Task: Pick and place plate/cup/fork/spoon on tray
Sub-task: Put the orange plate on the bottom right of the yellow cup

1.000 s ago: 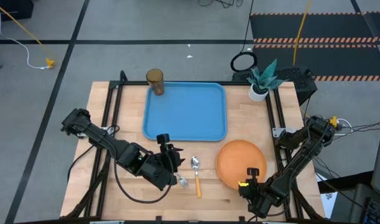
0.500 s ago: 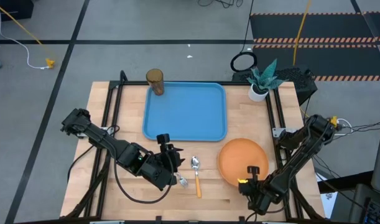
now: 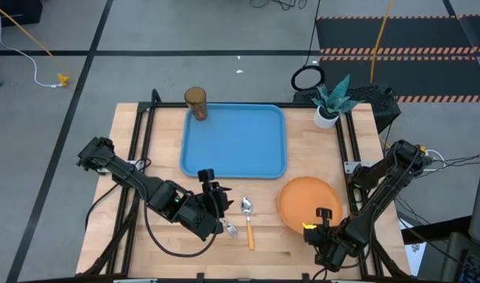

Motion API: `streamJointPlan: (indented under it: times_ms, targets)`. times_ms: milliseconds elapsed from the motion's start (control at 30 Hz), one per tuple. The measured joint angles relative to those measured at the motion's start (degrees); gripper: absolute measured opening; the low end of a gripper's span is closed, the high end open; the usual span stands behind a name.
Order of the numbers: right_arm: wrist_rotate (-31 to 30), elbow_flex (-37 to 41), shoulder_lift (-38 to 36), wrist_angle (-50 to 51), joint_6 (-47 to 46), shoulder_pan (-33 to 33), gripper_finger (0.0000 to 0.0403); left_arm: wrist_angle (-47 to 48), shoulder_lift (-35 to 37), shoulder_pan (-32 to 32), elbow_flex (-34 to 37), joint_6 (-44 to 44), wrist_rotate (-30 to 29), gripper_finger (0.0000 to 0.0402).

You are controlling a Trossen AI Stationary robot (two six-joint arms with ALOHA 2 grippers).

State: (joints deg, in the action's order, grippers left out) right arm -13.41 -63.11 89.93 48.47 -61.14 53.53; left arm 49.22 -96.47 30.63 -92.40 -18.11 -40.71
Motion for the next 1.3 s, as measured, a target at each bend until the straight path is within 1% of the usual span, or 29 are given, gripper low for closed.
streamJointPlan:
  times_ms: [167, 333, 567, 700, 967, 1100, 1300]
  targets:
    - [-2.49, -6.53, 0.00, 7.99, 0.16, -0.08, 0.0001, 0.01, 0.02, 0.35, 0.00, 0.35, 0.02, 0.0170]
    - [-4.59, -11.20, 0.00, 14.44, 1.00, -0.10, 0.0001, 0.01, 0.02, 0.63, 0.00, 0.37, 0.02, 0.0170]
    - [-4.56, -14.68, -0.02, 18.50, 3.71, -1.48, 0.0001, 0.01, 0.02, 1.03, 0.00, 0.35, 0.04, 0.0170]
    - [-6.08, -16.33, -0.02, 18.76, 8.23, -3.44, 0.0001, 0.01, 0.04, 1.00, 0.00, 0.34, 0.02, 0.0170]
    - [-7.86, -19.05, -0.02, 18.73, 20.62, -9.19, 0.0000, 0.08, 0.04, 1.46, 0.00, -0.13, 0.04, 0.0170]
    - [-9.15, -19.56, -0.02, 18.63, 27.02, -12.16, 0.0000, 0.16, 0.04, 2.08, 0.00, -0.39, 0.04, 0.0170]
    - [-9.28, -19.65, -0.02, 16.60, 37.05, -17.75, 0.0000, 0.59, 0.04, 2.84, 0.00, -1.42, 0.07, 0.0170]
